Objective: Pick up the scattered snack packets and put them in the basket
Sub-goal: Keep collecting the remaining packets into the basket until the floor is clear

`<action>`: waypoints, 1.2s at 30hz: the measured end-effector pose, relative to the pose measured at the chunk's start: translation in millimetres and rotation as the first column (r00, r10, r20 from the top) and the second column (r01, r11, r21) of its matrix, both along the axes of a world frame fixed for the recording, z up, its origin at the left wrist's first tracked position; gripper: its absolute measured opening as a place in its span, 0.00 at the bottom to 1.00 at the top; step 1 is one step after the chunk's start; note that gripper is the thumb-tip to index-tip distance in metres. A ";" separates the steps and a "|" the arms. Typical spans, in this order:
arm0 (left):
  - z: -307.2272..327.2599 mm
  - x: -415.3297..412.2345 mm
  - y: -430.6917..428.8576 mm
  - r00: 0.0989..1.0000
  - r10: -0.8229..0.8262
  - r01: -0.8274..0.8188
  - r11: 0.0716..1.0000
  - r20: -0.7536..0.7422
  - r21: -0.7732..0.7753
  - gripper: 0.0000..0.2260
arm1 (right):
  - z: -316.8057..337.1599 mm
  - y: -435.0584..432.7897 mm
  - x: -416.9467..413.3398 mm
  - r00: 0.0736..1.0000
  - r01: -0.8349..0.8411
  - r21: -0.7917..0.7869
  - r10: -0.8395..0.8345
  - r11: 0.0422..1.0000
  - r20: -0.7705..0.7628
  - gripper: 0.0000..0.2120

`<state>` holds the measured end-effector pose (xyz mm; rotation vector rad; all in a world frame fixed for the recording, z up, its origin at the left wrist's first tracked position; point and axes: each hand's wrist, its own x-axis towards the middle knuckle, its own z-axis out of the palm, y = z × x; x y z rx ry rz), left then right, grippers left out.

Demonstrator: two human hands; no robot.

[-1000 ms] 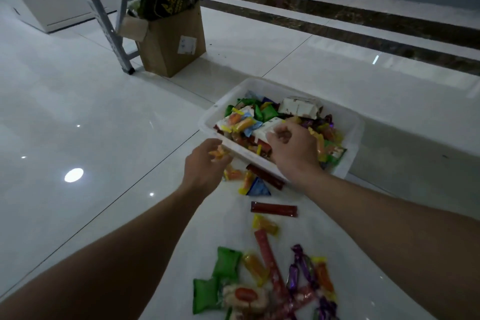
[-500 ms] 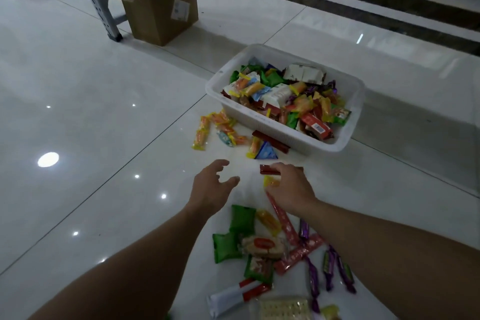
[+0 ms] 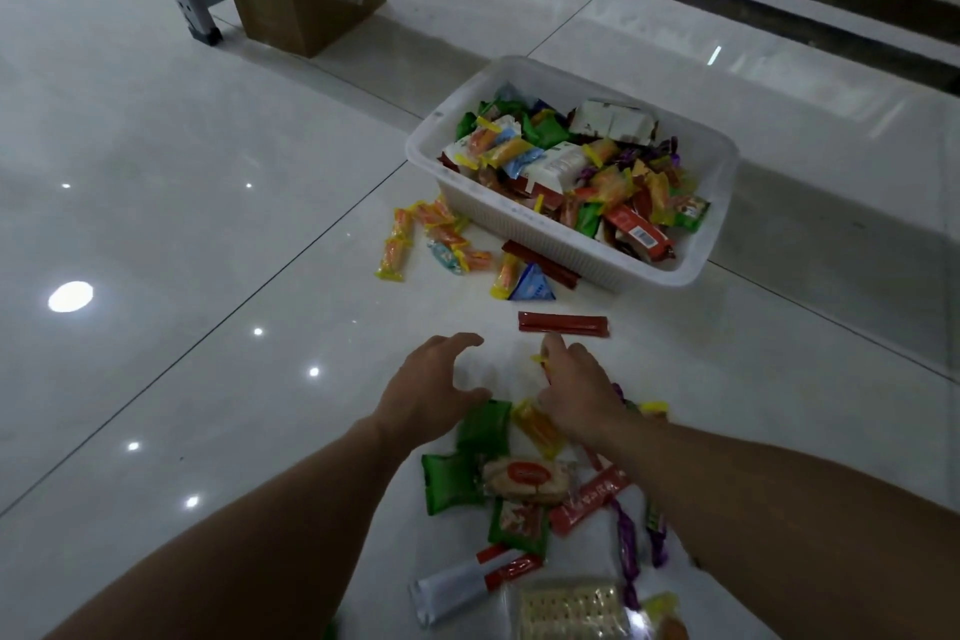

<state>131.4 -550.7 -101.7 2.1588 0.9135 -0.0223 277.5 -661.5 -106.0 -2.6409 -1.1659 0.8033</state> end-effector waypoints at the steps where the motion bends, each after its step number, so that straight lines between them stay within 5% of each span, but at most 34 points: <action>1: -0.4 1.6 -0.7 1.000 -0.020 0.020 1.000 0.000 0.012 0.27 | 0.3 -0.7 1.2 1.000 0.021 0.026 -0.021 0.999 -0.011 0.23; 5: -2.7 10.7 -6.5 0.991 -0.128 0.130 0.990 -0.036 0.050 0.28 | 5.5 -2.4 9.6 0.965 0.247 0.201 -0.222 0.948 -0.139 0.11; 8: -5.9 20.4 -15.3 0.965 -0.236 0.242 0.969 -0.112 0.048 0.28 | 15.3 -2.1 15.0 0.958 0.266 0.272 -0.221 0.925 -0.183 0.10; 13: -13.3 34.2 -34.5 0.910 -0.310 0.359 0.921 -0.277 0.149 0.27 | 14.0 -4.2 19.4 0.933 0.349 0.240 -0.313 0.906 -0.177 0.10; 17: -24.2 32.3 -54.2 0.937 -0.239 0.296 0.930 -0.255 0.216 0.25 | 9.2 -11.9 24.0 0.906 0.413 0.194 -0.380 0.890 -0.188 0.09; 22: -34.5 24.0 -53.5 0.971 -0.194 0.222 0.950 -0.141 0.220 0.18 | -1.5 -26.4 17.2 0.962 0.242 0.130 -0.220 0.962 -0.162 0.04; 28: -41.3 16.7 -47.9 0.989 -0.140 0.148 0.967 -0.055 0.207 0.11 | -3.2 -39.0 6.1 0.999 -0.036 0.082 0.038 0.996 -0.022 0.16; 36: -39.2 15.0 -41.1 0.997 -0.066 0.069 0.985 -0.026 0.156 0.07 | 1.6 -29.4 3.7 0.999 -0.022 0.047 0.020 0.999 0.043 0.10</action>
